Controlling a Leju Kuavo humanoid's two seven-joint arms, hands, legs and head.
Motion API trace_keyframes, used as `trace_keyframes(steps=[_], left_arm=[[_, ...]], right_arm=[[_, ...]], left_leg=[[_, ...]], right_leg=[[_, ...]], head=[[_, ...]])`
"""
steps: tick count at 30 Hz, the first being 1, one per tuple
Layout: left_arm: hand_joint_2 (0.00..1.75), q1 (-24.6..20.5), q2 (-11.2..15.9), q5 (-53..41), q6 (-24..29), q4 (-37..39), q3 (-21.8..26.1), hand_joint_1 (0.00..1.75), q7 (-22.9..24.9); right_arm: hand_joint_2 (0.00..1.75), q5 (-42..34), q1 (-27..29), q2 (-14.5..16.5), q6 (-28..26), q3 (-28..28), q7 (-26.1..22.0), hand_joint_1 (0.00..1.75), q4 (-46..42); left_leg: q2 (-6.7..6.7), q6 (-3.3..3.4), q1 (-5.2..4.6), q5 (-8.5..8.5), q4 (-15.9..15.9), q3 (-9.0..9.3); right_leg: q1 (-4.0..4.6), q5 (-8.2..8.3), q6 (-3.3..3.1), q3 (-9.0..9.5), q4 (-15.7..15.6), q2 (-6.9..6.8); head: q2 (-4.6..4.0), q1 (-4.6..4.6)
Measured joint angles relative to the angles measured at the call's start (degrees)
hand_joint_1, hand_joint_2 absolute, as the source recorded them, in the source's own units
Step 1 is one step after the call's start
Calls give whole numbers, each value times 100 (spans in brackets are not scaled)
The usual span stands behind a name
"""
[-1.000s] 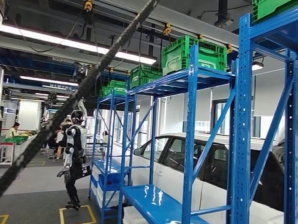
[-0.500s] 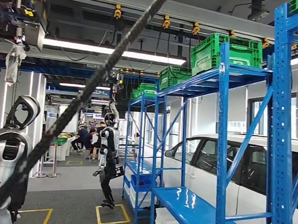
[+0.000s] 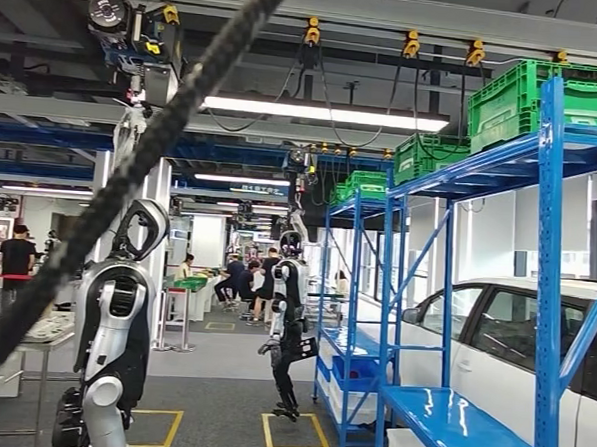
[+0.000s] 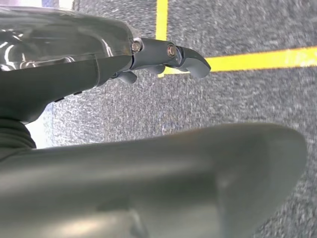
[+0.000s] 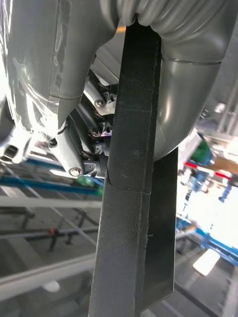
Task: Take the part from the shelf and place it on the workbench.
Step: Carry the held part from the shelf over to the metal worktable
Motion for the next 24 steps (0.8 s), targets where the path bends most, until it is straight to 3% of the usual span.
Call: trace_keyframes(steps=[2, 3, 4, 6, 7, 9, 10, 11, 12, 14, 16, 19, 21, 23, 24], left_arm=[[175, 4, -3, -1, -8, 0, 8, 0, -19], [175, 13, 2, -1, -14, 0, 18, 0, -27], [175, 24, 1, -1, -24, 0, 27, 0, -32], [175, 19, 0, -10, -44, 0, 43, 0, -46], [175, 3, -2, -20, -52, 0, 45, 0, -57], [175, -30, 0, -40, -61, 0, 48, 0, -81], [175, -30, -1, -46, -64, 0, 49, 0, -92], [175, -23, -2, -49, -66, 0, 53, 0, -102], [175, -16, 0, -51, -66, 0, 58, 0, -114], [175, -23, 5, -50, -65, 0, 72, 0, -134], [175, -51, 6, -46, -65, 0, 81, 0, -142], [175, -38, 6, -44, -66, 0, 91, 0, -148], [175, -33, 7, -49, -66, 0, 97, 0, -154], [175, -59, 7, -54, -67, 0, 97, 0, -161], [175, -71, 7, -56, -73, 0, 97, 0, -164]], right_arm=[[175, -15, -37, 1, 12, 16, 5, 175, 10], [175, -23, -60, 4, 16, 26, 8, 175, 15], [175, -30, -82, 10, 21, 37, 11, 175, 20], [175, -54, -116, 26, 37, 52, 22, 175, 27], [175, -65, -125, 30, 46, 55, 34, 175, 35], [175, -88, -133, 31, 62, 63, 57, 175, 56], [175, -103, -136, 31, 72, 69, 66, 175, 69], [175, -122, -141, 31, 83, 76, 73, 175, 80], [175, -144, -149, 31, 96, 83, 83, 175, 87], [175, -183, -177, 32, 116, 87, 95, 175, 91], [175, -222, -203, 33, 135, 89, 98, 175, 91], [175, -281, -225, 37, 174, 99, 99, 175, 92], [175, -316, -249, 46, 187, 103, 96, 175, 91], [175, -341, -260, 50, 198, 104, 92, 175, 92], [175, -349, -259, 50, 206, 105, 91, 175, 93]], left_leg=[[-113, -53, 21, 34, 1, -47], [-163, -84, 34, 50, -5, -68], [-127, -110, 31, 39, 7, -86], [102, -164, 24, -160, 273, -213], [250, -196, 37, -338, 570, -347], [371, -270, 87, -653, 1279, -667], [397, -303, 118, -695, 1479, -749], [422, -332, 147, -633, 1469, -729], [463, -358, 172, -473, 1225, -590], [656, -387, 174, -143, 454, -180], [794, -326, 136, -39, 37, 20], [679, -176, 102, -47, 9, -2], [589, -96, 110, -26, -8, -6], [484, -43, 106, -13, -11, -14], [422, -27, 95, -10, -11, -16]], right_leg=[[8, 29, -19, 71, -185, 70], [5, 36, -17, 81, -220, 16], [-9, 52, -30, 89, -253, -45], [-40, 86, -62, 108, -315, -190], [-42, 93, -73, 111, -326, -273], [-42, 89, -77, 105, -325, -435], [-42, 85, -71, 103, -323, -511], [-45, 78, -60, 105, -321, -578], [-52, 65, -40, 112, -315, -642], [-53, 24, 26, 131, -288, -754], [-33, -12, 96, 141, -261, -851], [-45, -48, 188, 169, -262, -946], [-73, -250, 230, 93, -32, -741], [-77, -639, 227, -218, 677, -464], [-73, -794, 218, -407, 1081, -406]], head=[[0, 1], [0, 1], [0, 1], [0, 1], [0, 2], [0, 2], [0, 2], [0, 2], [0, 2], [0, 2], [0, 1], [0, 1], [0, 1], [0, 0], [0, -1]])
